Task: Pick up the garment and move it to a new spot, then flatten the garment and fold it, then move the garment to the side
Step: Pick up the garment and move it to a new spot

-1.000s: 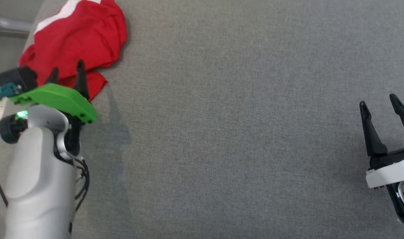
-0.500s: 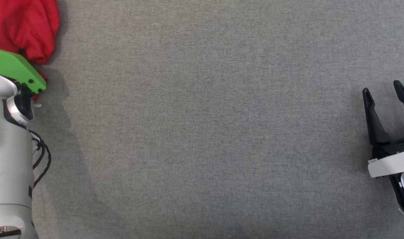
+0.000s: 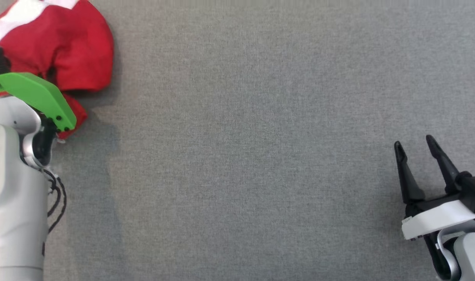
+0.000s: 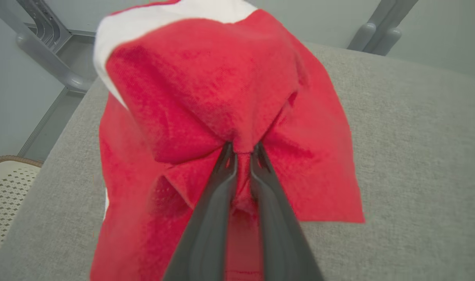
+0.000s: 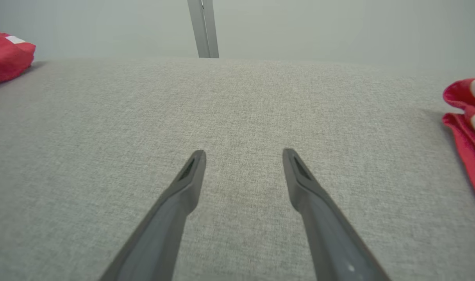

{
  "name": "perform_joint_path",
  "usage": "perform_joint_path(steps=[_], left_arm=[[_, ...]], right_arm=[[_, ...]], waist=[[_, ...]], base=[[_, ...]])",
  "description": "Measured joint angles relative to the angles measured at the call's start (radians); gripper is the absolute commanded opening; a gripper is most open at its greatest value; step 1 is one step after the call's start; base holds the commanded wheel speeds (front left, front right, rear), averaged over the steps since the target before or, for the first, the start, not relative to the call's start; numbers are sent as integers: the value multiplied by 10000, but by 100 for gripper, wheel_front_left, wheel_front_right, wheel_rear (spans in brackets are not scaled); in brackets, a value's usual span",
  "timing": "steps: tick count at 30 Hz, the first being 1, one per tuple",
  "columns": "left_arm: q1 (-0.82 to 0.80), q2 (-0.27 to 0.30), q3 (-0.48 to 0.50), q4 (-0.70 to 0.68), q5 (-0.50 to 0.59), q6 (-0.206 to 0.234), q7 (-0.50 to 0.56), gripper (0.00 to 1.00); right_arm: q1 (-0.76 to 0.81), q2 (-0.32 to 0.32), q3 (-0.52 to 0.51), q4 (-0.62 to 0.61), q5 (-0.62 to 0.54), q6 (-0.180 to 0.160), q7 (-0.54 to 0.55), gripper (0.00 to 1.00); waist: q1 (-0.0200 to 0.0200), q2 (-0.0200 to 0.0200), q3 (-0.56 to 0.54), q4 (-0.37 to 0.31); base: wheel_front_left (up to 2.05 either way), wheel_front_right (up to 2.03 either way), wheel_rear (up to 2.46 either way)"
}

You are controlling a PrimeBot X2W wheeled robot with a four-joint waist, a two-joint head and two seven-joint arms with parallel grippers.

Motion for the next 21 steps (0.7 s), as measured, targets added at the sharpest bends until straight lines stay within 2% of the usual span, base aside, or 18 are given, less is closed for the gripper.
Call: perform_joint_path(steps=[6,13,18,21], left_arm=[[2109,-640,-834,-2867,-483,-458,959,0],[4591,-1919,-2600,-6619,-966,-518,2071,0],[5637,-2251,-4010,-7731,-1193,-514,2462,0],[5954,-2322,-4483,-7551,-1237,-426,2522,0]], right_arm=[[738,464,-48,276,-163,0,0,100],[1461,665,-353,330,-282,0,-2,100],[1593,727,-272,316,-309,0,0,100],[1598,736,-222,299,-307,0,0,100]], waist=[[0,0,-1208,-161],[0,0,-2418,-561],[-1,0,-2831,-1103],[-1,0,-2942,-1487]], base=[[0,0,0],[0,0,0],[0,0,0],[0,0,0]])
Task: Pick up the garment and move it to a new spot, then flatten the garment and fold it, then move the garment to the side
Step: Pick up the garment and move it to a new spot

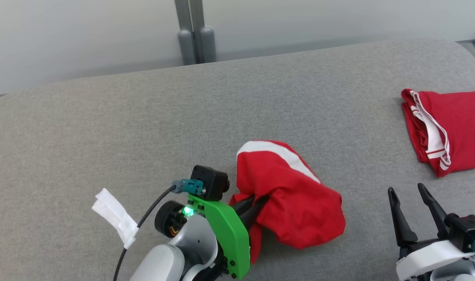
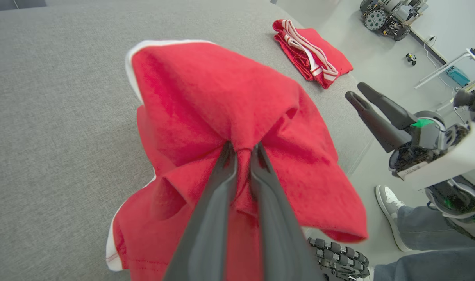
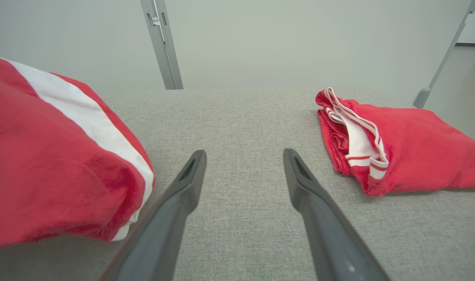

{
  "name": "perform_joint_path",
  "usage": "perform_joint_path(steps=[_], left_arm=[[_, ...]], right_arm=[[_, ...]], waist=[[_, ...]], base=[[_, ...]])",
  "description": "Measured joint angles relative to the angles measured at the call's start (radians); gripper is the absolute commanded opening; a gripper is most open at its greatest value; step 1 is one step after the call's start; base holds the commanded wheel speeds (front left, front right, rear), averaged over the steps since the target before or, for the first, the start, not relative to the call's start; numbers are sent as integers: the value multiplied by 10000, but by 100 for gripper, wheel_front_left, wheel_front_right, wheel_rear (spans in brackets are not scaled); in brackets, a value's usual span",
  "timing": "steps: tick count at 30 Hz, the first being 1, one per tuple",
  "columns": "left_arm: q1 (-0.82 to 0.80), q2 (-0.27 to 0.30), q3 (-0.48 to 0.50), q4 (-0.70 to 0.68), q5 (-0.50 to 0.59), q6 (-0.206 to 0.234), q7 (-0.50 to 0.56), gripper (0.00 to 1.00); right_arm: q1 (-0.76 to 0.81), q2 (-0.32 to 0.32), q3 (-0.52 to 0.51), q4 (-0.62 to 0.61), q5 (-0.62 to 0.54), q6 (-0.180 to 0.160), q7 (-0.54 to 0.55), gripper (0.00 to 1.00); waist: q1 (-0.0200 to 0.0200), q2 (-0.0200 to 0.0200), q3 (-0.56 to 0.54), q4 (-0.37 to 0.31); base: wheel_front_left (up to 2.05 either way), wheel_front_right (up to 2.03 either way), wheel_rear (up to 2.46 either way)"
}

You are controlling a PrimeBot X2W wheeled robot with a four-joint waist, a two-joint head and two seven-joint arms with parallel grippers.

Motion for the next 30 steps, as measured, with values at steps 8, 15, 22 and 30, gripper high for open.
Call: perform_joint_path(steps=[8,15,22,30], left_arm=[[-335,-96,-180,3233,268,142,-1323,0],[-510,-144,-405,4953,54,608,-3369,100],[152,-159,-194,4182,-268,1363,-6498,100],[1884,188,692,2947,232,2023,-8270,100]], right_arm=[[-198,173,176,42,38,0,0,100],[-289,201,194,140,52,0,0,100],[-25,157,-98,115,13,0,0,100],[499,125,-617,-184,-140,0,0,100]], waist=[[0,0,117,-744],[0,0,274,-996],[0,0,-96,-910],[0,0,-678,-564]], base=[[0,0,0],[0,0,0],[0,0,0],[0,0,0]])
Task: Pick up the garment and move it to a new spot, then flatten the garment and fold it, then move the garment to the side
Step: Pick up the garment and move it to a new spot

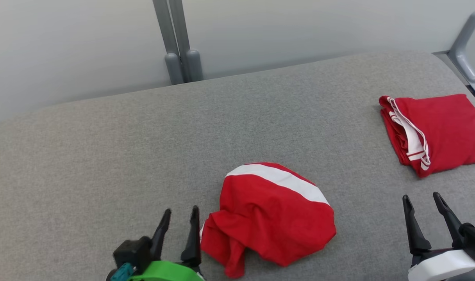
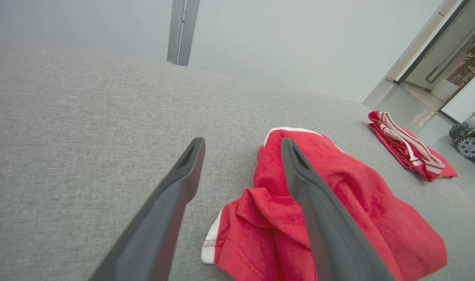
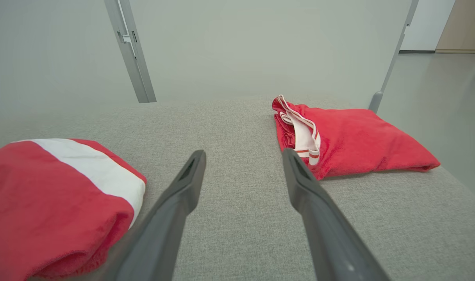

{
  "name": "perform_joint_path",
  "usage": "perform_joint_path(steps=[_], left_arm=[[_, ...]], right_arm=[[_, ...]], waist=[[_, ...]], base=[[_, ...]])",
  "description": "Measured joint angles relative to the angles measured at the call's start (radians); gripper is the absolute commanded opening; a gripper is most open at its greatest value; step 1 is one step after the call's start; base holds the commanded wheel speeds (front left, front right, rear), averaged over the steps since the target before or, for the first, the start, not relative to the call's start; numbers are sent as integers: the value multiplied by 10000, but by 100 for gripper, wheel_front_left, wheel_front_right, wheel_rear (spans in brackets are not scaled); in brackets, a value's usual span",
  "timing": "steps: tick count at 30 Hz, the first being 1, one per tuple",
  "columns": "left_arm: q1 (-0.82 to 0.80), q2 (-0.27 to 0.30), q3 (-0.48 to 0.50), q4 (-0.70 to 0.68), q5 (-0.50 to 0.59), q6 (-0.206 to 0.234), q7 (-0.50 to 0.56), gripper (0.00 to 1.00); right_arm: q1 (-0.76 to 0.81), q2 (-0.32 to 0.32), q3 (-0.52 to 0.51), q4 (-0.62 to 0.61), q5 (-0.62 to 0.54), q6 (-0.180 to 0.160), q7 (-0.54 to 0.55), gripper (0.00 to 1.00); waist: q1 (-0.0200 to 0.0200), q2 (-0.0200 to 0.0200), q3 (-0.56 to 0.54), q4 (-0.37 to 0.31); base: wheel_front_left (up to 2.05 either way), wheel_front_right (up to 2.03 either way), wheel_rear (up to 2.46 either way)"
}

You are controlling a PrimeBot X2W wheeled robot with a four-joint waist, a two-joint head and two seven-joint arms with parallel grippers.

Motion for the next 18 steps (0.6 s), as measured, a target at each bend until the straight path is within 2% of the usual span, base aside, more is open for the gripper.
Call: perform_joint_path(steps=[2,6,9,15,18], left_arm=[[476,-12,525,-307,-113,56,-38,100],[1227,-107,1808,-1331,594,35,-81,100],[1915,-157,2533,-1501,1302,-100,-81,100],[2568,-263,3553,-1406,2420,-633,-81,100],[2590,-301,3908,-1340,2583,-963,-81,100]], right_arm=[[73,17,-150,-63,-21,0,0,100],[247,59,-299,-213,-148,0,0,100],[266,92,-359,-268,-190,0,0,100],[280,255,-337,-274,-278,0,0,100],[279,339,-334,-201,-303,0,0,100]], waist=[[0,-1,-90,141],[0,0,-267,449],[0,0,-412,634],[0,0,-599,985],[0,0,-630,1119]], base=[[0,0,0],[0,0,0],[0,0,0],[0,0,0],[0,0,0]])
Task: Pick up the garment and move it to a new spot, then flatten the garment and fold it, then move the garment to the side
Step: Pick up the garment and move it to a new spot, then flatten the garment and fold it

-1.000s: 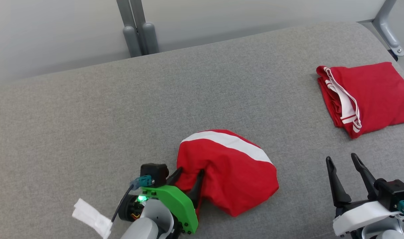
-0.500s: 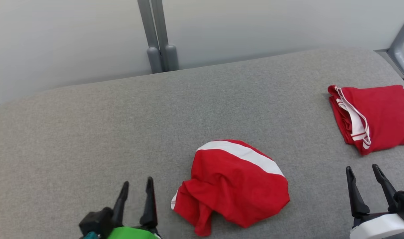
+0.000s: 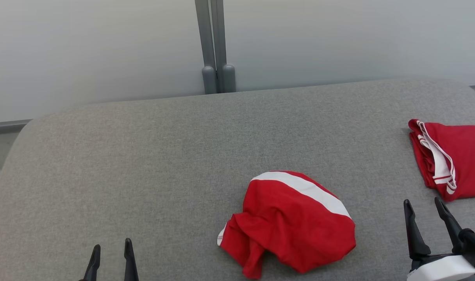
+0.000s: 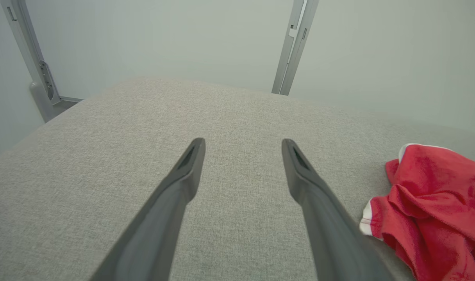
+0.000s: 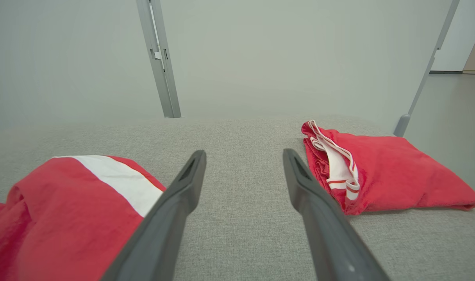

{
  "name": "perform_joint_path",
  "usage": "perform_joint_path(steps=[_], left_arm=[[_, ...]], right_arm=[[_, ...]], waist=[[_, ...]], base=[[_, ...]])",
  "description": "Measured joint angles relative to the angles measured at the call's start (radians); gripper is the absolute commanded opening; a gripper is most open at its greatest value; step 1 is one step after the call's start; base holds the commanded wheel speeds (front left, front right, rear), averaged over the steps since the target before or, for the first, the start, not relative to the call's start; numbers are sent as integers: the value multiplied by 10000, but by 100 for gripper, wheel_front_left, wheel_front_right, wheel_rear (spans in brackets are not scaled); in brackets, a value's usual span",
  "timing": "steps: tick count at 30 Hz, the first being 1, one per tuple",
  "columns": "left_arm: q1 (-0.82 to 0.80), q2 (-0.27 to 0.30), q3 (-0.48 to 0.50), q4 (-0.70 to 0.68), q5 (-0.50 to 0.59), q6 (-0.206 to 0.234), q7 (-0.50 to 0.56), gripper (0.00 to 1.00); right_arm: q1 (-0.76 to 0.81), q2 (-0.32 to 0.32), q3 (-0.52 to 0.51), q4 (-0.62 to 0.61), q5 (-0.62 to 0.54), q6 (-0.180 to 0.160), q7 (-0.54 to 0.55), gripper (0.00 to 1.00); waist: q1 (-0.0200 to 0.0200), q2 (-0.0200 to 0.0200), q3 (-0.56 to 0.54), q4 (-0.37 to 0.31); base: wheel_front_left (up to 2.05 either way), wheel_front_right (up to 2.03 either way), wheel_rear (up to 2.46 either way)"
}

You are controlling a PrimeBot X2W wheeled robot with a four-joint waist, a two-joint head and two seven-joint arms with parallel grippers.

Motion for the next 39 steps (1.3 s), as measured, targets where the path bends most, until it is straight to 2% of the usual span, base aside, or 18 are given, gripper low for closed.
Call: perform_joint_path(steps=[4,7,24,27,31,34,39], left_arm=[[-8,-13,198,100,113,-339,0,100],[-28,-23,119,136,46,-407,0,100],[-244,-31,-286,318,40,-435,0,100],[-579,-29,-1030,199,123,-591,-2,100],[-1383,-38,-2780,351,393,-855,0,100],[-2221,-58,-4334,890,351,-951,13,100],[-3842,-63,-6539,2253,255,-915,732,100]], right_arm=[[-4,136,23,125,-61,0,0,100],[-15,190,90,169,-77,0,0,100],[-79,192,211,311,-63,0,0,100],[-109,167,207,303,-50,0,0,100],[-155,128,188,290,-38,0,0,100],[-232,121,186,282,-6,0,0,100],[-605,115,303,282,125,0,0,100]], waist=[[0,0,10,84],[0,0,21,58],[0,0,123,-224],[0,0,167,-304],[0,0,288,-438],[0,0,422,-546],[0,0,810,-764]], base=[[0,0,0],[0,0,0],[0,0,0],[0,0,0],[0,0,0],[0,0,0],[0,0,0]])
